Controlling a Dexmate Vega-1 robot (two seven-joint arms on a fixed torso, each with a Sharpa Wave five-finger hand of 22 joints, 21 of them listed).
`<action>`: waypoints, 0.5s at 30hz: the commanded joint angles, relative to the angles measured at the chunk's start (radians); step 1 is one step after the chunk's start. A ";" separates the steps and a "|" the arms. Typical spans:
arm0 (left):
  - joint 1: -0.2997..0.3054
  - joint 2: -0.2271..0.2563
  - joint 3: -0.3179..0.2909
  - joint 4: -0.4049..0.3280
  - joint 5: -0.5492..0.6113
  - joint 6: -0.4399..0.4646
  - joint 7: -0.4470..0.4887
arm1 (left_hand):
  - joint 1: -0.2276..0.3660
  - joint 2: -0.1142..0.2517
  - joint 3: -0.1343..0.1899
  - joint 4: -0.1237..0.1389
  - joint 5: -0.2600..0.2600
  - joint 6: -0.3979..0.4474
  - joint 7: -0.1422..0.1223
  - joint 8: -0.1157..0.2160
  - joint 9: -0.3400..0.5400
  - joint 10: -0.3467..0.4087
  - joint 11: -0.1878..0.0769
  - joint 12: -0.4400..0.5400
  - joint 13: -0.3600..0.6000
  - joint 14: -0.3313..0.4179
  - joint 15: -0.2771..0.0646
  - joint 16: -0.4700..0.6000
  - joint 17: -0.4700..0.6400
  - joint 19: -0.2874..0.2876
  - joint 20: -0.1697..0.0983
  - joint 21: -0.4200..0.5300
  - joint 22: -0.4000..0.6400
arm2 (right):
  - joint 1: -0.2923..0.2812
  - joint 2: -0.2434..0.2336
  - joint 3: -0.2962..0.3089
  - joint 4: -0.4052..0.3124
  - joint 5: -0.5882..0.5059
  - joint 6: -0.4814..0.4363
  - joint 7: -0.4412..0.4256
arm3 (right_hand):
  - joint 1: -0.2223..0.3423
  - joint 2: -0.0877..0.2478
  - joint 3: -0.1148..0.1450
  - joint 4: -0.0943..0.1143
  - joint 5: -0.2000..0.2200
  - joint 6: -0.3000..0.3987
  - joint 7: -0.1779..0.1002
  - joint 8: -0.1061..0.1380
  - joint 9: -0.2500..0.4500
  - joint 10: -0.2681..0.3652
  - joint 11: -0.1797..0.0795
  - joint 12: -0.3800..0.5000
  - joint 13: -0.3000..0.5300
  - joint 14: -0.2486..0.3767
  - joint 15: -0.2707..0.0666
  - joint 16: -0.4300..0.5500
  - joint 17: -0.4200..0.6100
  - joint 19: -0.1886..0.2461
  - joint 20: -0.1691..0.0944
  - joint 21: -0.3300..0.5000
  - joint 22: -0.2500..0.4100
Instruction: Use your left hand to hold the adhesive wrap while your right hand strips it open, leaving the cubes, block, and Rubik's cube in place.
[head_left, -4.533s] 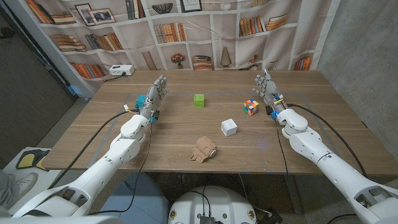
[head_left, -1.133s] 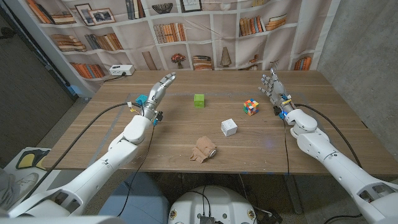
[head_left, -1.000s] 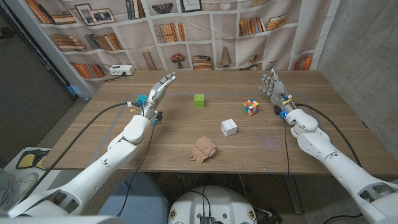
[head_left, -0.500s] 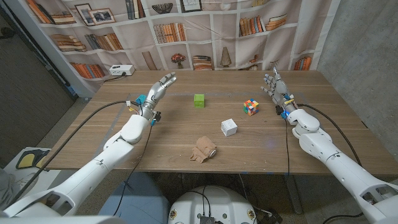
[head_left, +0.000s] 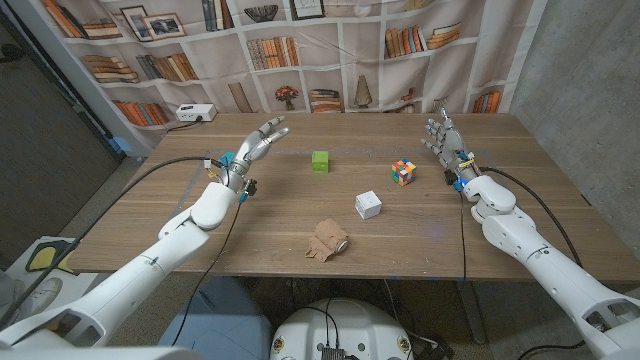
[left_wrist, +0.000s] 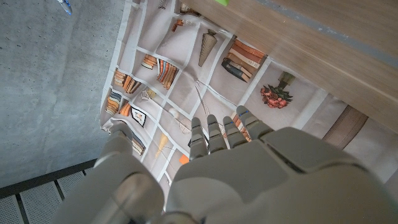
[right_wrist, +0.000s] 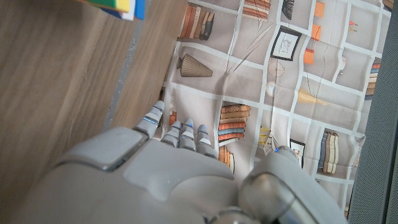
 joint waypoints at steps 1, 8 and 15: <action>0.023 0.032 -0.004 -0.046 0.071 0.019 0.034 | 0.008 -0.001 -0.003 -0.004 -0.001 0.005 -0.004 -0.001 0.001 0.004 -0.006 -0.005 0.001 0.002 -0.008 0.000 -0.001 0.007 -0.006 -0.002 0.001 | -0.014 -0.002 0.004 -0.015 0.002 0.003 -0.006 | 0.001 0.002 -0.005 0.000 0.001 -0.004 -0.002 -0.001 0.003 -0.006 0.001 0.005 0.000 -0.008 -0.004 0.001 0.000 -0.001 0.005 0.001 0.002; 0.041 0.053 -0.009 -0.078 0.105 0.038 0.044 | 0.010 -0.003 -0.004 -0.004 -0.002 0.006 -0.007 -0.001 0.001 0.007 -0.009 -0.005 0.001 0.003 -0.010 0.000 -0.001 0.008 -0.007 -0.002 0.001 | -0.019 0.001 0.003 -0.017 0.004 0.004 -0.009 | 0.001 0.002 -0.006 -0.001 0.001 -0.004 -0.002 -0.001 0.003 -0.006 -0.001 0.006 0.000 -0.009 -0.005 0.001 -0.001 -0.001 0.006 0.001 0.002; 0.061 0.067 -0.012 -0.112 0.134 0.064 0.058 | 0.010 -0.004 -0.006 -0.004 -0.002 0.002 -0.006 -0.003 0.002 0.005 -0.007 -0.006 0.001 0.003 -0.006 -0.001 -0.001 0.007 -0.001 -0.002 0.001 | -0.021 0.007 0.003 -0.009 0.007 0.011 -0.005 | 0.002 0.003 -0.006 -0.002 0.001 -0.004 -0.002 -0.001 0.003 -0.007 -0.002 0.006 0.000 -0.008 -0.005 0.001 -0.001 -0.001 0.006 0.001 0.002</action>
